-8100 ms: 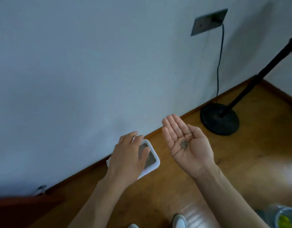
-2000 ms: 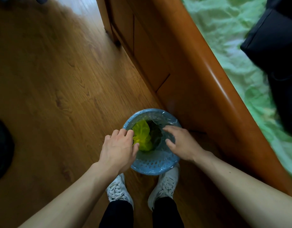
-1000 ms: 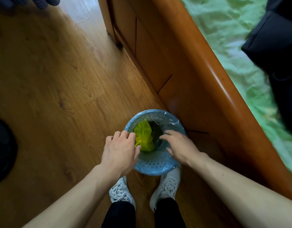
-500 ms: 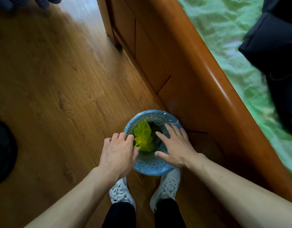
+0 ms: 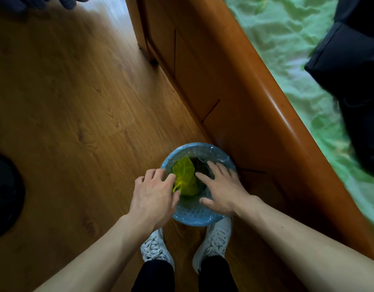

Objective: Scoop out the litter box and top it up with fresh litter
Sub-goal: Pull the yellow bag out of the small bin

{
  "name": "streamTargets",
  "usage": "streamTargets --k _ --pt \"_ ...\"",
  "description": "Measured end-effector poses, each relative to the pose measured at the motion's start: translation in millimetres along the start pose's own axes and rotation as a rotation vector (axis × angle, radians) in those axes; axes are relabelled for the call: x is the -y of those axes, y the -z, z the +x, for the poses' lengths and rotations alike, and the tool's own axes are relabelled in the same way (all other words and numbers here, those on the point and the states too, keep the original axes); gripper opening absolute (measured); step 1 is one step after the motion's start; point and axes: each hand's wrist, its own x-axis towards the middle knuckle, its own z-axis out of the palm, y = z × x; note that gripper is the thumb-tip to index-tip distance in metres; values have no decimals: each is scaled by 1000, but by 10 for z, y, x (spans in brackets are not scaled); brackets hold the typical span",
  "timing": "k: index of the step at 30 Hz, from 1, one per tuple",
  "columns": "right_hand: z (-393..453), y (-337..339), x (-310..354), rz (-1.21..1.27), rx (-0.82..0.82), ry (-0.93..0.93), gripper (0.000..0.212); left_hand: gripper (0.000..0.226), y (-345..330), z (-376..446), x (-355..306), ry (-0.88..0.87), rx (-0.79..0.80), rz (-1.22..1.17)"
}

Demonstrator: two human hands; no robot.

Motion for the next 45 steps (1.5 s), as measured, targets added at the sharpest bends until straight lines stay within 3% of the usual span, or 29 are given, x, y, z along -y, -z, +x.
streamTargets --k 5,8,10,12,13,15,18,20,22,24,26,29,32,35,37,39,42,44,45 --pt "-32 52 37 131 -144 -80 79 73 65 -33 -13 18 47 -219" --pt "-61 91 28 277 -202 -82 69 58 99 -48 25 -33 19 -98" --pt "-79 81 3 347 -131 -33 86 39 99 -38 60 -60 59 -67" --pt "-100 58 9 212 -77 -17 111 43 89 -24 65 -53 109 -115" --pt "-106 42 10 152 -88 -22 114 49 82 -23 62 -53 115 -104" --pt "-140 65 30 213 -74 2 109 54 74 -27 58 -78 77 -29" --pt "-169 90 40 542 57 0 91 53 53 -48 62 -82 42 11" --pt "-179 80 36 730 21 -96 61 53 41 -60 55 -73 46 -10" --pt "-201 76 47 560 -136 -134 38 54 33 -69 46 -59 55 -9" --pt "-237 75 47 245 -254 -125 43 50 35 -78 49 -64 53 26" --pt "-272 97 50 213 -346 -101 44 38 57 -84 55 -76 55 81" --pt "-250 90 29 168 -221 -39 38 39 78 -84 52 -75 66 90" --pt "-234 75 -10 146 -80 -45 75 60 77 -94 43 -36 67 4" --pt "-232 75 15 150 -85 -87 80 68 114 -104 33 -29 51 27" --pt "-240 128 26 182 -128 -120 66 67 148 -101 34 -44 43 56" --pt "-288 227 61 229 -246 -149 26 65 180 -115 31 -48 38 74" --pt "-337 317 83 216 -293 -184 26 62 245 -147 30 -40 41 71" --pt "-367 363 62 256 -206 -178 8 60 300 -172 24 -34 42 75" --pt "-372 364 52 238 -54 -153 47 59 333 -179 25 -27 45 75"
